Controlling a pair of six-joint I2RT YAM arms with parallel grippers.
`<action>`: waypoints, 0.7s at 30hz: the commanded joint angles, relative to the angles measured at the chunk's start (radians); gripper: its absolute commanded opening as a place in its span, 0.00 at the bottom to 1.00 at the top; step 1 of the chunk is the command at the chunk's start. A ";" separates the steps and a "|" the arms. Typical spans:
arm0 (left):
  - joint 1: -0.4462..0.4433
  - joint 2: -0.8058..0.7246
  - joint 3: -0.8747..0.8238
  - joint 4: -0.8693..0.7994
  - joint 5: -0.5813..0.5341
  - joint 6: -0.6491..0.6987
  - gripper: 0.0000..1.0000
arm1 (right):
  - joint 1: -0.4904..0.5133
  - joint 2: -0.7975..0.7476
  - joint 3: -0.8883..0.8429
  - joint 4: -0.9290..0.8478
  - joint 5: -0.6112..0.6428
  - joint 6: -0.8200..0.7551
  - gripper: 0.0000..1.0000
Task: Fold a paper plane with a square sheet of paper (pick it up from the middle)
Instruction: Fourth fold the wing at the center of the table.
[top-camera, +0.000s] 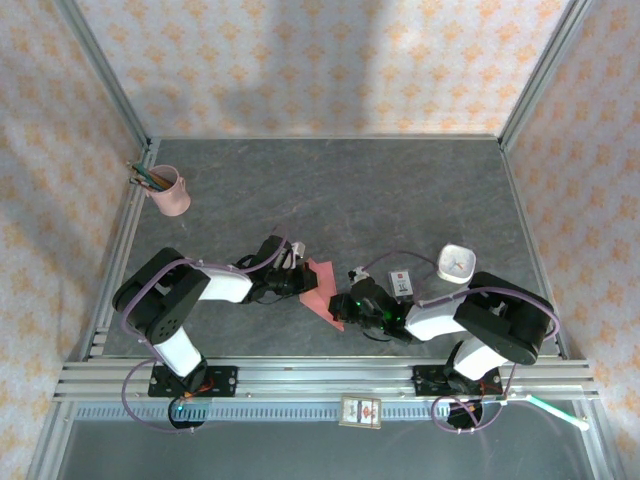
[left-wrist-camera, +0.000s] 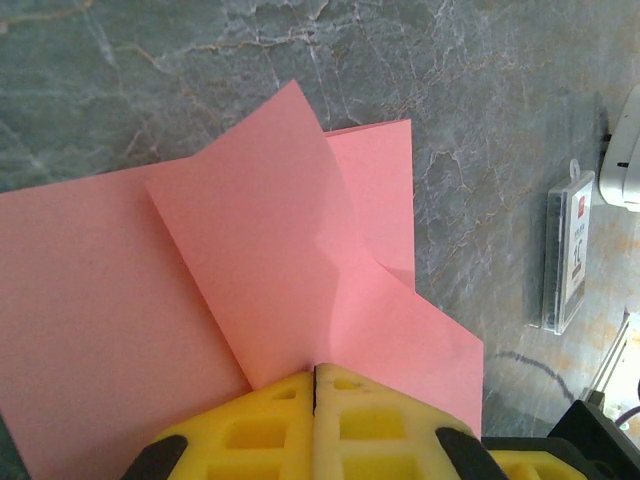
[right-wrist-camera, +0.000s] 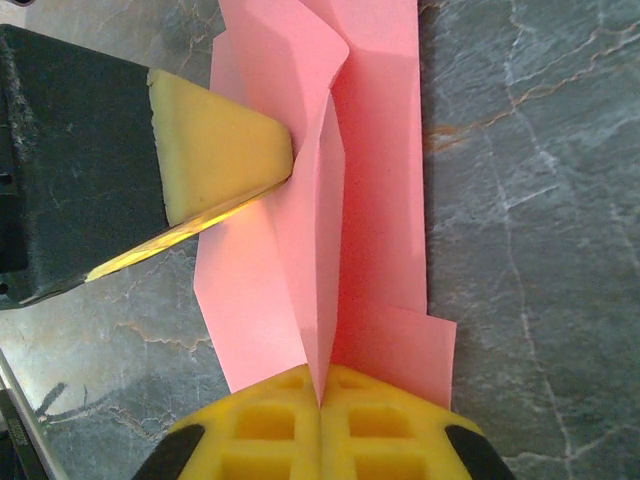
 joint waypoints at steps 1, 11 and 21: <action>0.009 0.029 0.004 -0.086 -0.071 0.040 0.08 | -0.007 -0.017 0.019 -0.051 0.023 -0.018 0.06; 0.009 0.043 -0.007 -0.093 -0.090 0.053 0.07 | -0.007 -0.077 0.048 -0.094 0.012 -0.027 0.11; 0.009 0.039 -0.003 -0.096 -0.085 0.056 0.07 | -0.007 -0.115 0.029 -0.116 0.000 -0.008 0.12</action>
